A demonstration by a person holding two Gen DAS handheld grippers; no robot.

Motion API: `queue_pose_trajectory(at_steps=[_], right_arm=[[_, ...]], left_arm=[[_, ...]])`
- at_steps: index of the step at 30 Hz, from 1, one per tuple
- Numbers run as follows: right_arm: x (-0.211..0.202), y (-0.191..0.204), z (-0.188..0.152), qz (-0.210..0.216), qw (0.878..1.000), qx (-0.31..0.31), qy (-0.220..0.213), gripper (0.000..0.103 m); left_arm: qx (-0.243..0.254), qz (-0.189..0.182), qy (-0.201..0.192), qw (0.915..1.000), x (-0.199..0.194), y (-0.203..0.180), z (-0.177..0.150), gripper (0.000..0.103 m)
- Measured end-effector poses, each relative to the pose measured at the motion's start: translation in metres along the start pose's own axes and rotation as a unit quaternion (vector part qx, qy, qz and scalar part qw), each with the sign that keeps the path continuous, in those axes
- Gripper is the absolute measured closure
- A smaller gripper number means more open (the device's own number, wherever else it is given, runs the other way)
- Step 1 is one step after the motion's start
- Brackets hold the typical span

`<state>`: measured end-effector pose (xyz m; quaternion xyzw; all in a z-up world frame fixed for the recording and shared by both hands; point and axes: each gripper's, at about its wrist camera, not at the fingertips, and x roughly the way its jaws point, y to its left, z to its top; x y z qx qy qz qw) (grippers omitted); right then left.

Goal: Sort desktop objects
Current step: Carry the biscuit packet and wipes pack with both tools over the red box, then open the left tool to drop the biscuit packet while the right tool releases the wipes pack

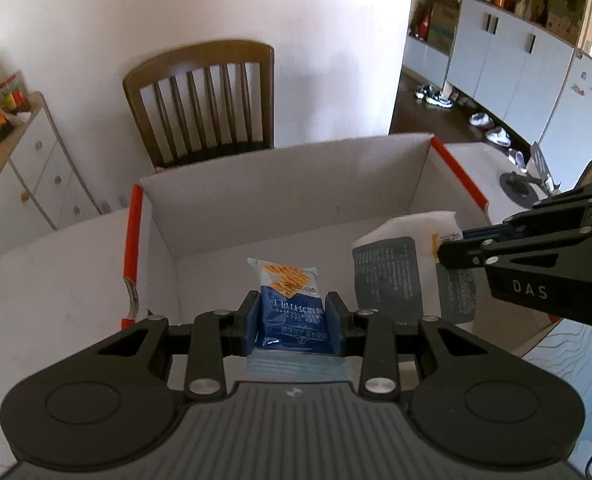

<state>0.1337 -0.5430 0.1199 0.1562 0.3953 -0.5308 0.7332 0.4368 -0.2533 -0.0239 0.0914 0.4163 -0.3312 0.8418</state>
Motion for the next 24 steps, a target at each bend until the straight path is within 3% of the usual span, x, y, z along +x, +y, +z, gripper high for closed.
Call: queue_pose_trajectory(at_steps=[4,14,24], right_arm=[[0.01,0.003,0.002,-0.006,1.0,-0.001,0.025,0.095],[0.031,0.012,0.0,-0.013,0.998,-0.014,0.063,0.093],[0.043,0.014,-0.002,-0.024,0.996,-0.017,0.081,0.091]], left_arm=[[0.0,0.0,0.027,0.9996,0.011,0.001,0.0,0.07],[-0.003,-0.002,0.052,0.9987,0.031,0.004,0.001,0.069],[-0.003,-0.008,0.092,0.9958,0.054,0.008,-0.003,0.069]])
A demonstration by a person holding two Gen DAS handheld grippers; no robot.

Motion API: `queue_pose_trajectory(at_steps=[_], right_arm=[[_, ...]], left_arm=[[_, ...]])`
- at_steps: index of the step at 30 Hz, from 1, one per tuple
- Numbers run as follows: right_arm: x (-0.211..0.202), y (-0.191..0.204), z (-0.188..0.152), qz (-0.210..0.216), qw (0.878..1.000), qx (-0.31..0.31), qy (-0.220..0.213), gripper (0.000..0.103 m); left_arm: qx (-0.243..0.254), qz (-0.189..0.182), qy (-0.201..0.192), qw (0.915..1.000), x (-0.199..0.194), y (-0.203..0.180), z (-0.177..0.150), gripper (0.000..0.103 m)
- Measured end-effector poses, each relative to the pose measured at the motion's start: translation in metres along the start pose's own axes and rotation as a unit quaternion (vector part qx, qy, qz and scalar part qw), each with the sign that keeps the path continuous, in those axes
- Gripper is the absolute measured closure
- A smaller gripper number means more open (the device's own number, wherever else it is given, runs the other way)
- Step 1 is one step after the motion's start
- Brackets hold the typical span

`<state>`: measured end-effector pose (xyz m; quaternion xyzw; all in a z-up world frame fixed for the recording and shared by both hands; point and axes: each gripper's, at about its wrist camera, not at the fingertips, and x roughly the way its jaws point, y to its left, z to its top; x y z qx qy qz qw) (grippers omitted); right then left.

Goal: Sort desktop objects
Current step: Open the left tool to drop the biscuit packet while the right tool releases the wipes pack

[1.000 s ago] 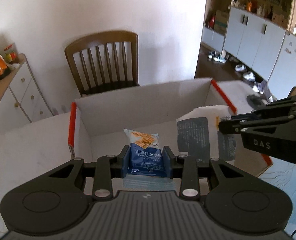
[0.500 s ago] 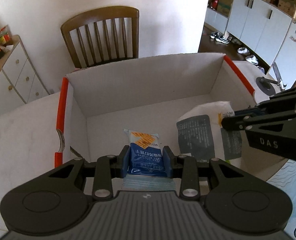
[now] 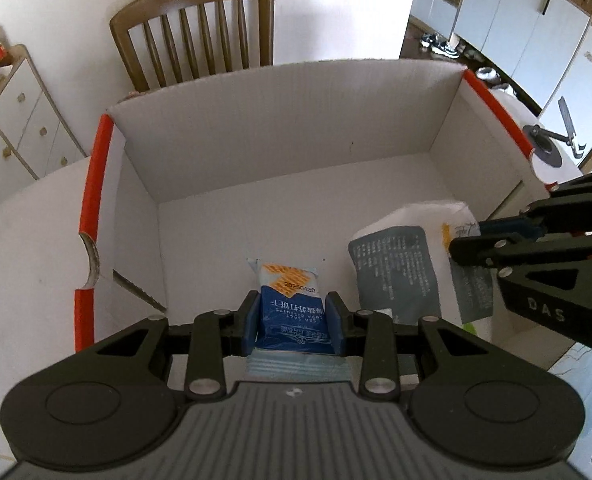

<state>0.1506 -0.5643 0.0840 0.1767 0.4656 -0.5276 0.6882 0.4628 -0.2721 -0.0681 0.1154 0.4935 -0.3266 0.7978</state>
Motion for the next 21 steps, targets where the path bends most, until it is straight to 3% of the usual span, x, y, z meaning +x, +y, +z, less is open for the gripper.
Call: queue_pose_trajectory(at_steps=[17,21], right_arm=[[-0.005,0.01,0.001,0.0,1.0,-0.014,0.005,0.076],[-0.013,0.009,-0.003,0.001,1.0,-0.007,-0.001,0.063]], left_arm=[[-0.006,-0.008,0.011,0.9999,0.01,0.006,-0.002,0.066],[-0.013,-0.01,0.001,0.9999,0.004,0.007,-0.005,0.058]])
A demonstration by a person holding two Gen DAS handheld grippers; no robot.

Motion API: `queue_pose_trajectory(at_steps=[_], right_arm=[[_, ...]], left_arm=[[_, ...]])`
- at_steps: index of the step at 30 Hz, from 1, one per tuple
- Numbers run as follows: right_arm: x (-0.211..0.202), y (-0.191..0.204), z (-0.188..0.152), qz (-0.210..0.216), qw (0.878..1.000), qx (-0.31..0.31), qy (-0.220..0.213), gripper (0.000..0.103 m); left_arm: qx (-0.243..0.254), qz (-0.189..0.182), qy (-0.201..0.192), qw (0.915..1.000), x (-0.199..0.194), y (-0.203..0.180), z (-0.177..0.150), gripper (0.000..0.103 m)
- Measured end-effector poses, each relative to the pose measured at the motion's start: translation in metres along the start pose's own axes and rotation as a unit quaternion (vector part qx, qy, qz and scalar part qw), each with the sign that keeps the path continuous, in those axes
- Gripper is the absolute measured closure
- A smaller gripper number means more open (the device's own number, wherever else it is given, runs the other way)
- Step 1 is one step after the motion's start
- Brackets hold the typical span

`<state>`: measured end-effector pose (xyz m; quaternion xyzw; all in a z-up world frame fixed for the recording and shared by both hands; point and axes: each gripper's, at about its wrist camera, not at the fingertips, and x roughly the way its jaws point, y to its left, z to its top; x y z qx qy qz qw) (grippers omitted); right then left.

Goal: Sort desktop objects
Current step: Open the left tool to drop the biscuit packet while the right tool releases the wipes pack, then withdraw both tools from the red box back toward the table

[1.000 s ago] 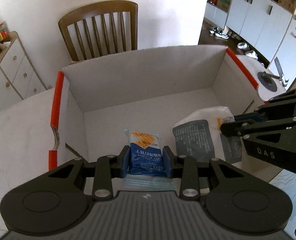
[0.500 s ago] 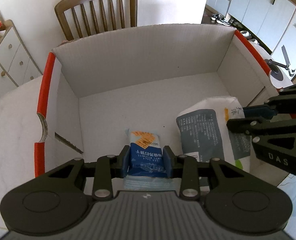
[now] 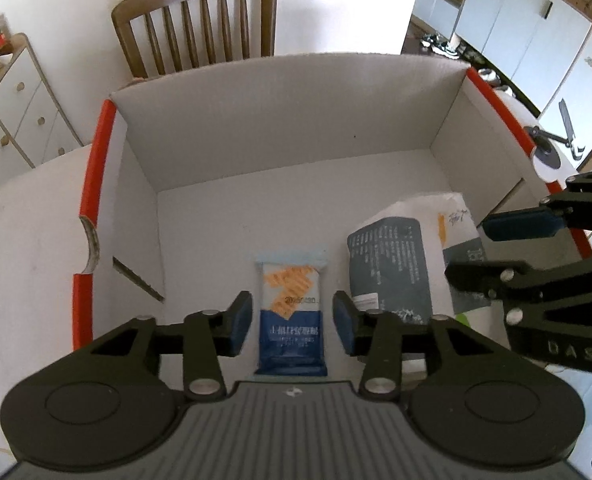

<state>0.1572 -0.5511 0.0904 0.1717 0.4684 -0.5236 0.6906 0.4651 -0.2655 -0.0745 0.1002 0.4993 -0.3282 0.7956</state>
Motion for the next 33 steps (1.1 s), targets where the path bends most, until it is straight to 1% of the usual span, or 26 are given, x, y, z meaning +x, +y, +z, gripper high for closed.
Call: queue_pose_trajectory(at_steps=[1,4,5,7,10,12,17,19,22,25,33], right_arm=[[-0.002,0.0,0.001,0.002,1.0,0.002,-0.004,0.057],[-0.008,0.0,0.0,0.003,1.0,0.007,-0.01,0.051],[-0.009,0.001,0.0,0.002,1.0,0.007,-0.011,0.05],[-0.013,0.0,-0.001,0.002,1.0,0.01,-0.014,0.041],[-0.018,0.001,-0.003,0.004,1.0,0.012,-0.021,0.034],[-0.02,0.004,-0.003,0.006,1.0,0.016,-0.024,0.032],[-0.031,0.004,-0.005,0.001,0.999,0.018,-0.035,0.027],[-0.035,0.003,-0.006,0.001,0.999,0.022,-0.039,0.024],[-0.042,0.004,-0.009,-0.003,0.999,0.018,-0.042,0.023],[-0.048,0.007,-0.01,-0.014,0.999,0.016,-0.049,0.021],[-0.06,0.015,-0.013,-0.021,0.998,0.008,-0.054,0.021]], left_arm=[[0.0,0.0,-0.002,1.0,-0.002,0.0,0.0,0.055],[-0.004,0.002,-0.007,1.0,-0.005,0.001,0.0,0.051],[-0.006,0.001,-0.008,0.9999,-0.007,0.002,0.0,0.048],[-0.008,0.002,-0.011,0.9999,-0.011,0.001,0.0,0.041],[-0.009,0.001,-0.014,0.9999,-0.017,-0.001,-0.001,0.031],[-0.013,0.005,-0.018,0.9997,-0.021,-0.001,0.0,0.027],[-0.015,0.012,-0.031,0.9993,-0.034,-0.001,-0.002,0.011],[-0.018,0.016,-0.036,0.9991,-0.039,0.0,-0.001,0.008],[-0.02,0.017,-0.042,0.9988,-0.045,0.002,0.001,0.002],[-0.021,0.018,-0.05,0.9984,-0.051,0.002,0.0,0.0],[-0.031,0.017,-0.061,0.9975,-0.065,0.0,-0.006,0.0]])
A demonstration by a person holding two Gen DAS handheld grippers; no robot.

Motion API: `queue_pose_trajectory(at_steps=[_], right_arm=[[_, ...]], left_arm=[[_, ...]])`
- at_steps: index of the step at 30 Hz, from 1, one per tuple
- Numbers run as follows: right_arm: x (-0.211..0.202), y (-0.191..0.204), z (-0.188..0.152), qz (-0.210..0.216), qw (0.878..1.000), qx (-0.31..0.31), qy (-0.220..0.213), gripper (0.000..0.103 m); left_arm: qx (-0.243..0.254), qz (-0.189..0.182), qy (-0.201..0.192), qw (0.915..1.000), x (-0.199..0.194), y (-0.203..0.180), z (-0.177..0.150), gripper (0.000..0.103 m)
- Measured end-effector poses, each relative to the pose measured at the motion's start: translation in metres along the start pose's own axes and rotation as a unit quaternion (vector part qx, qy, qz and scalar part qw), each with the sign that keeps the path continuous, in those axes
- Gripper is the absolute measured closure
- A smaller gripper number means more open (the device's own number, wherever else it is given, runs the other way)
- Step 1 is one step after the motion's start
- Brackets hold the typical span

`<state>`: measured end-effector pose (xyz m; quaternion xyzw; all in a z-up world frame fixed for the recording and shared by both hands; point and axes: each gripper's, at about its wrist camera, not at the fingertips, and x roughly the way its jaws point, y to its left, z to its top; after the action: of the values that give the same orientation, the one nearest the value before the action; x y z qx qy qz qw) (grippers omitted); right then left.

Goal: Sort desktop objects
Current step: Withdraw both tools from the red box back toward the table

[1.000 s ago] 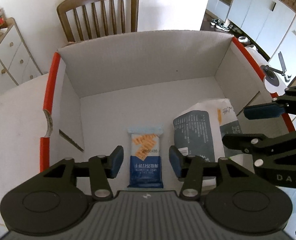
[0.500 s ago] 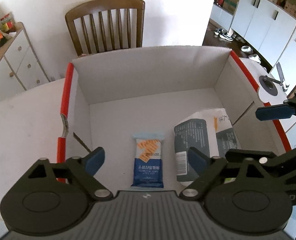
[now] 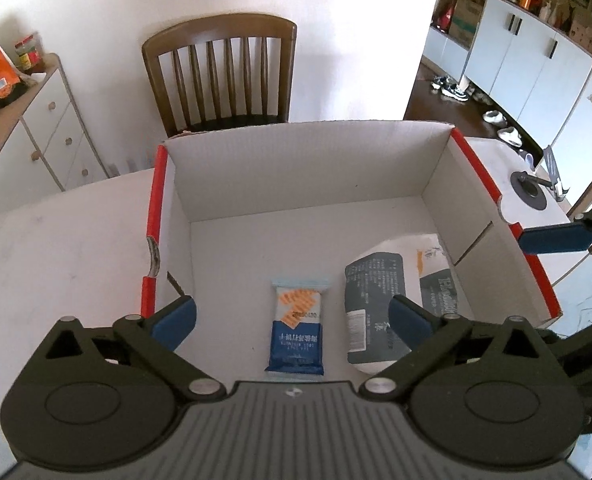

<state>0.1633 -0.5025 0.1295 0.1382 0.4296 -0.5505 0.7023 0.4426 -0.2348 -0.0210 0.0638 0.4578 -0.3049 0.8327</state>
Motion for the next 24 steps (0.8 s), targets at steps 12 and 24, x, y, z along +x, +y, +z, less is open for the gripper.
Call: queue_pose_trajectory(at_steps=[12,24], right_arm=[[-0.026,0.015,-0.006,-0.023,1.0,0.004,-0.011,0.01],[-0.047,0.027,-0.018,-0.063,0.997,0.029,-0.018,0.001]], left_arm=[[-0.005,0.004,-0.019,0.9998,-0.027,0.003,-0.006,0.0],[0.011,-0.011,-0.028,0.9995,-0.049,0.002,-0.019,0.0]])
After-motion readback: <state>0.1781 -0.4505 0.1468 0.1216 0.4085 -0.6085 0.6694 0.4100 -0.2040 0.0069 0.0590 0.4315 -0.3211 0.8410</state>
